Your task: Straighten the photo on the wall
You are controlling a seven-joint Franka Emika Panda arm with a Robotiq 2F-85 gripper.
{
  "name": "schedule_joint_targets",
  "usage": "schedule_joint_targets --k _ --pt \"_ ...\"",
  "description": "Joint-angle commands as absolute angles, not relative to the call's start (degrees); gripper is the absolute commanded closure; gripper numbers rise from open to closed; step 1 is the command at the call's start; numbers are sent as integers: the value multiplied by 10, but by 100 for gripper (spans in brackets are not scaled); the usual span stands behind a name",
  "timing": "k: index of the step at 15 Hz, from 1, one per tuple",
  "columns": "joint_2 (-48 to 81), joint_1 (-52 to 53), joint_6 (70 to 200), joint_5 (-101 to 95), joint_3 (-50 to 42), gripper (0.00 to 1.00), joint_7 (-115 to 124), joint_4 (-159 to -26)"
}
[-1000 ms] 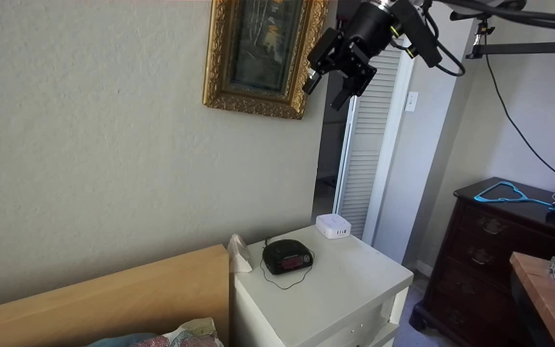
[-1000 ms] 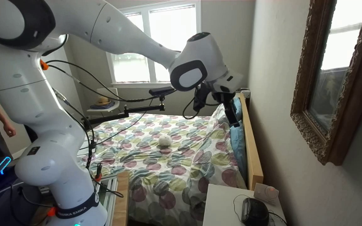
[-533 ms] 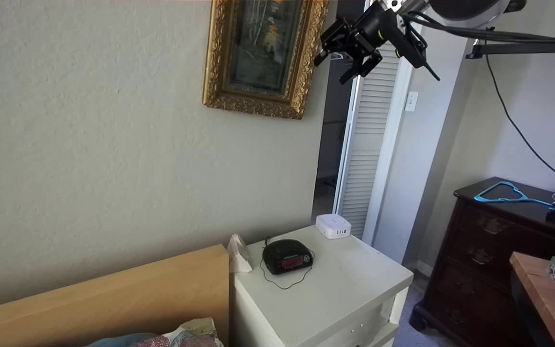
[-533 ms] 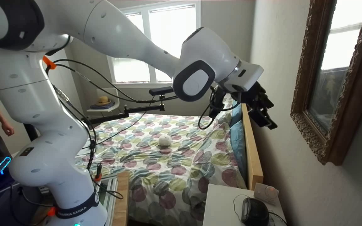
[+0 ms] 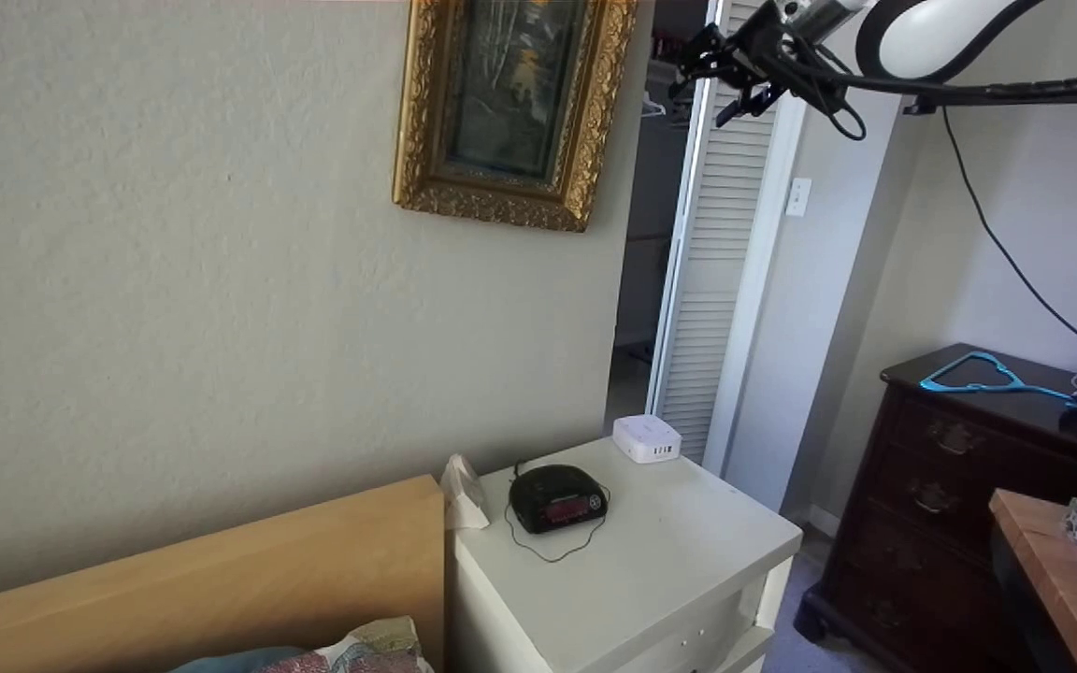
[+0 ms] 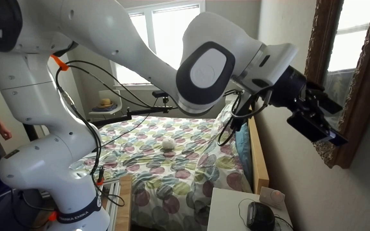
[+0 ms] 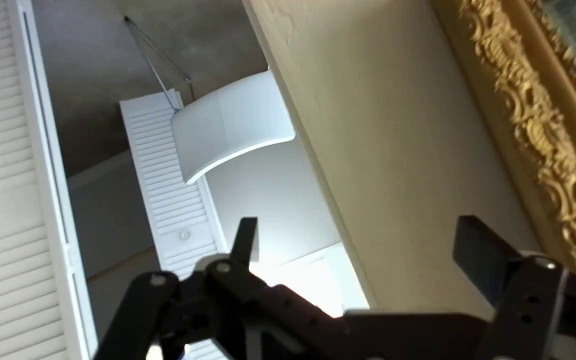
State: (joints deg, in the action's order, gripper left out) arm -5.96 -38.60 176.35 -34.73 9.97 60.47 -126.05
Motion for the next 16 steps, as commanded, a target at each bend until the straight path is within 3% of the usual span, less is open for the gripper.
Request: schedule_joint_targets --k 1,9,16 --pt "-121 -438 1696 -431 185 0 756 -1272" --pt "-184 -444 1612 -485 336 0 997 -1324" --pt "-165 -407 1555 -445 346 0 891 -1322"
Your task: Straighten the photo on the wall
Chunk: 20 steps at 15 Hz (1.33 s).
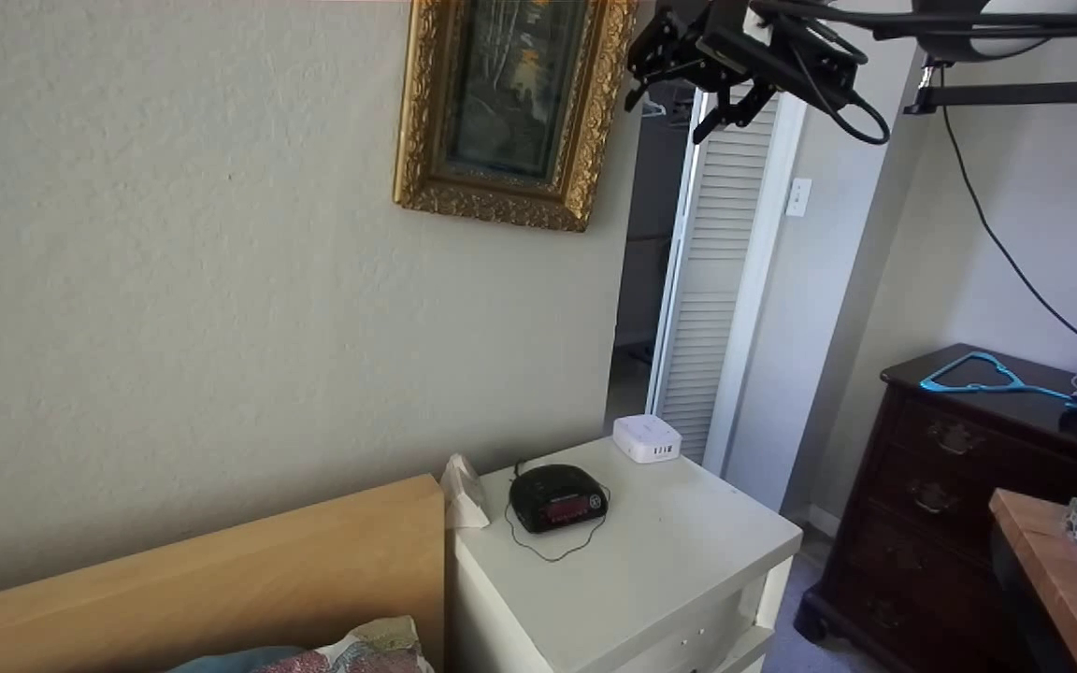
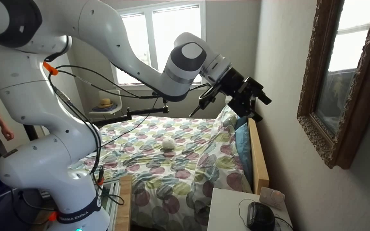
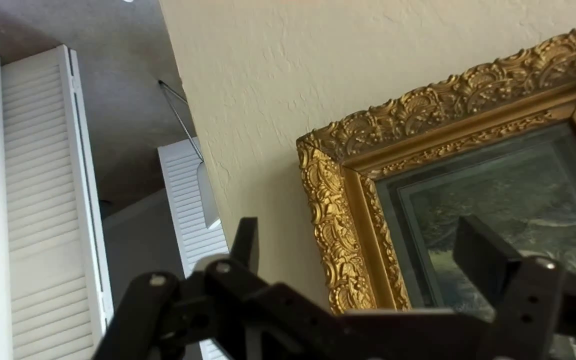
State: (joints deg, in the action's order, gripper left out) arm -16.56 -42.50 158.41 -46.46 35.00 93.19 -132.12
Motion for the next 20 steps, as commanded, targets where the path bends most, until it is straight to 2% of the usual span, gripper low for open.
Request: schedule_joint_targets --k 1,6,14,20 --pt "-165 -421 1575 -461 350 0 920 -1321" --pt "-150 -418 1589 -472 344 0 892 -1316" --pt "-126 -447 1745 -552 302 0 765 -1311" --pt "-107 -504 1750 -623 313 0 775 -1274"
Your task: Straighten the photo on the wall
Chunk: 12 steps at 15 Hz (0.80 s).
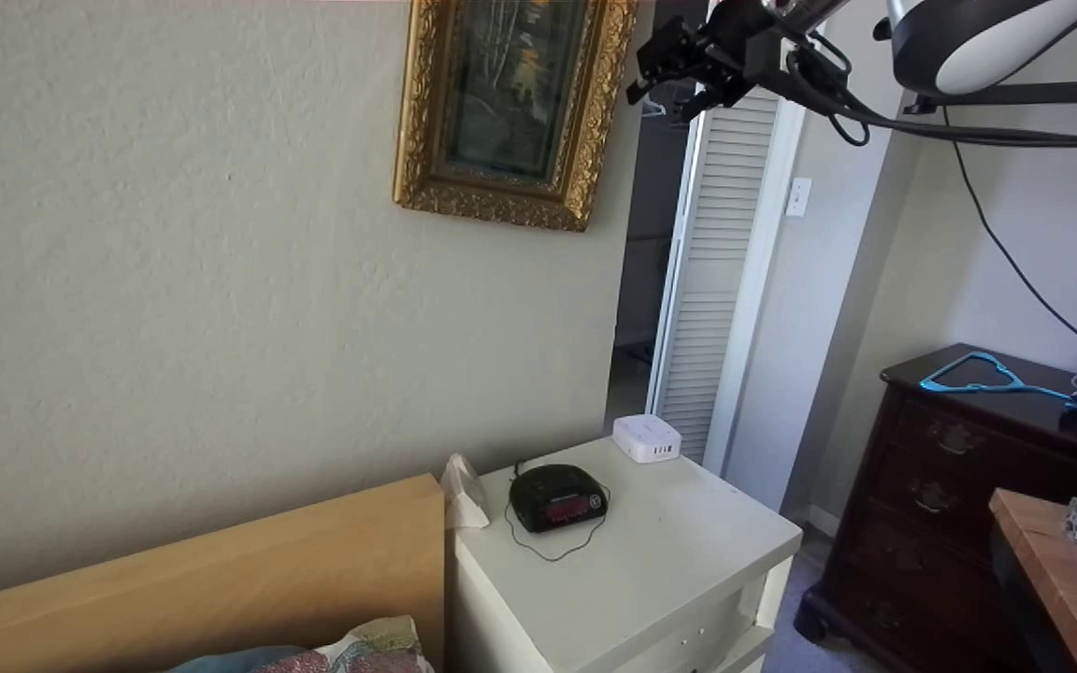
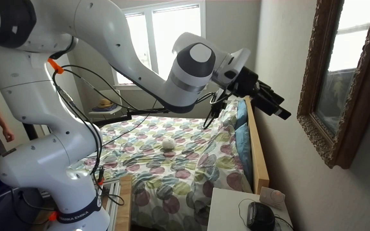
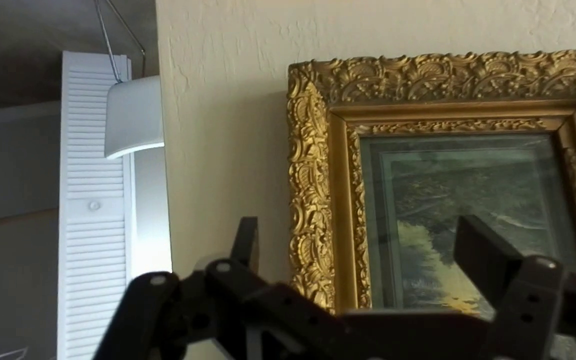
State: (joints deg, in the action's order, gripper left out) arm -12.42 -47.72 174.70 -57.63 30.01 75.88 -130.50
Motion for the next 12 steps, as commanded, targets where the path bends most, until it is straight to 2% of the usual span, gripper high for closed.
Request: schedule_joint_targets --k 1,12 --pt "-102 -510 1747 -632 316 0 775 -1266" --pt "-9 -534 1690 -763 354 0 850 -1169"
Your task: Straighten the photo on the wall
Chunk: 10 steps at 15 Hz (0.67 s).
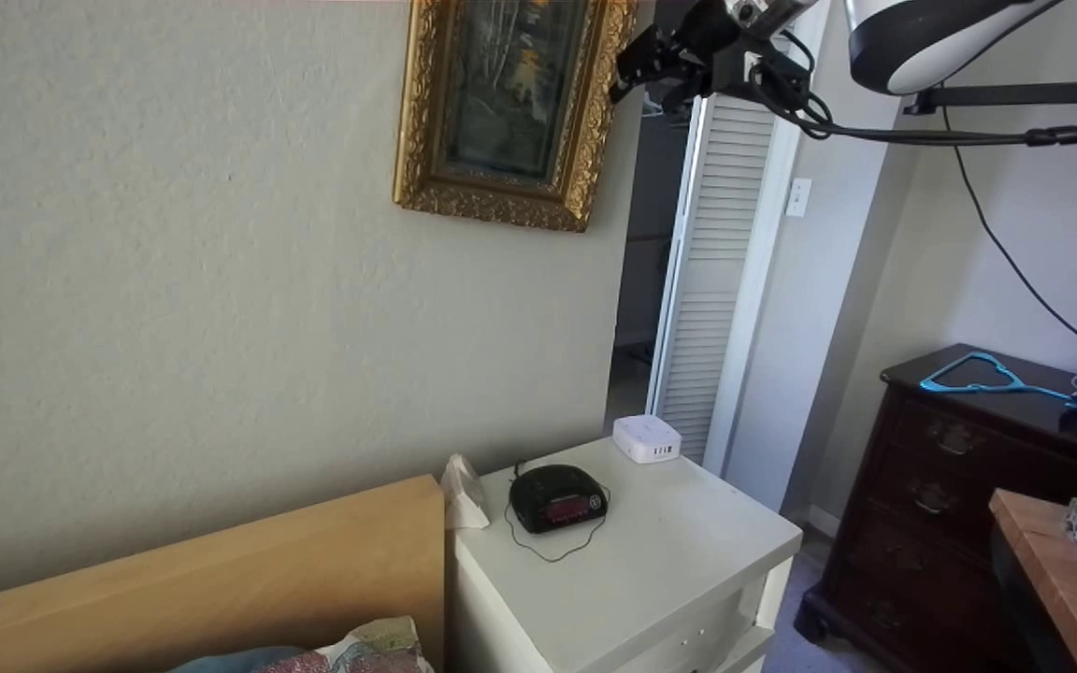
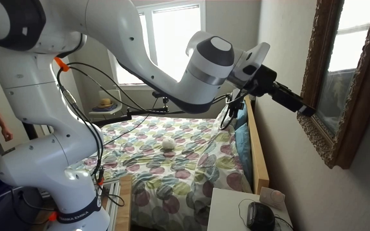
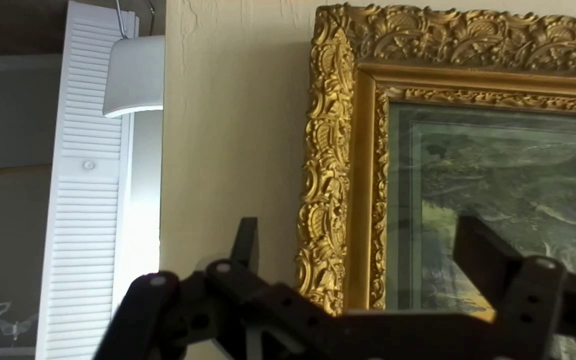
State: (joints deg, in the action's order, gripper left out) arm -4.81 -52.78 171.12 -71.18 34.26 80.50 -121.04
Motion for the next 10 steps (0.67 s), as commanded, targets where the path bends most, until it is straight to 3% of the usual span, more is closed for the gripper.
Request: schedule_joint_targets --k 1,10 --pt "2 -532 1682 -775 354 0 864 -1159" --pt "82 -516 1653 -860 347 0 935 -1091"
